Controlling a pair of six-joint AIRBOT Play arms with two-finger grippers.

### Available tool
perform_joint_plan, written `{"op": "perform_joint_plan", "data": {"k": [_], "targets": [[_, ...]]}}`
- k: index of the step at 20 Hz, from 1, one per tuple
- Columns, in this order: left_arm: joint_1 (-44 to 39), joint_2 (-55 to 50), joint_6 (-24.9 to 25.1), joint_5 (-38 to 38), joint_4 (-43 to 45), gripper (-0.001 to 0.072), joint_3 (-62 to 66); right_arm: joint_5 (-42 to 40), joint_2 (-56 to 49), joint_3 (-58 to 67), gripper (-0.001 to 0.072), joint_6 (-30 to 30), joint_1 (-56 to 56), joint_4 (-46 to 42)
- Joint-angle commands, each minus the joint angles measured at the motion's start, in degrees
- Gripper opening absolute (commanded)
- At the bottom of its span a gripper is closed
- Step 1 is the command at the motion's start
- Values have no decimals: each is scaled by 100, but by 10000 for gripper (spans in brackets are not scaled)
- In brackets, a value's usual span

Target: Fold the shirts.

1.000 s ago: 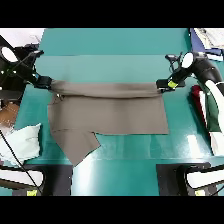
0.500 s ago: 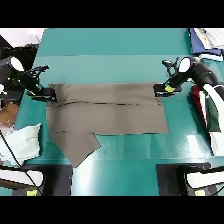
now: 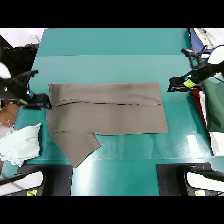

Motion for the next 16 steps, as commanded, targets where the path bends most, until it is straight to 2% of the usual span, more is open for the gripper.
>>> {"op": "perform_joint_plan", "data": {"k": [1, 5, 10, 16], "targets": [[28, 1370, -437, 553, -90, 643, -1788, -101, 295, 0, 386, -330, -114, 481], [28, 2293, -785, 765, -400, 642, -3209, -87, 293, -138, 386, -538, -111, 710], [28, 2275, -1023, 1231, -573, 642, -3484, -68, 293, -671, 386, -621, -109, 765], [28, 2275, -1051, 1484, -581, 642, -3768, -68, 297, -914, 386, -623, -109, 767]]}}
